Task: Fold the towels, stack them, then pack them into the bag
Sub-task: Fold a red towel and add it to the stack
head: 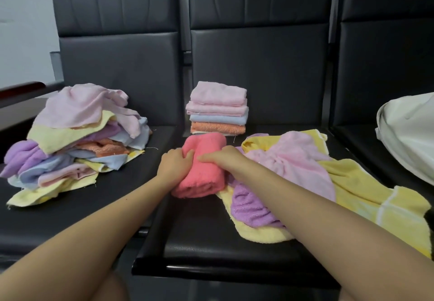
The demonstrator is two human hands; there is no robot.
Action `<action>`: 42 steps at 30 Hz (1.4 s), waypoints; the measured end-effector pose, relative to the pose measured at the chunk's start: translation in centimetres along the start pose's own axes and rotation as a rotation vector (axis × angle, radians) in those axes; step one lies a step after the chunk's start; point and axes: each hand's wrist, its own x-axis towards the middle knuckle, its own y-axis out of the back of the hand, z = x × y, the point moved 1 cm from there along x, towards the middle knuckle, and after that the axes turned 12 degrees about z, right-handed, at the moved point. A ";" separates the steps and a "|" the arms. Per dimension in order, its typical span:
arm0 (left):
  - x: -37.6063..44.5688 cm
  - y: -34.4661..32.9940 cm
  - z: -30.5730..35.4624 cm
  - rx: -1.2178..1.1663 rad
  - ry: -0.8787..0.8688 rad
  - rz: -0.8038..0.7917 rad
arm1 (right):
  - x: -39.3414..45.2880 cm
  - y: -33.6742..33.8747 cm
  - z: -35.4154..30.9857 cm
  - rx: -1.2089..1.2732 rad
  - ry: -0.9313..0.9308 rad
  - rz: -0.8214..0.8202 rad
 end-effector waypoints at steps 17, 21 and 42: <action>-3.4 5.9 11.1 -1.368 0.633 -0.855 | -3.9 11.1 -0.7 0.918 -0.035 -0.305; -3.2 4.8 12.3 -1.459 0.668 -0.570 | -3.6 11.8 -0.3 0.960 -0.138 -0.159; 2.3 0.7 9.9 -1.243 0.567 0.080 | 5.9 10.2 2.2 0.634 -0.075 0.302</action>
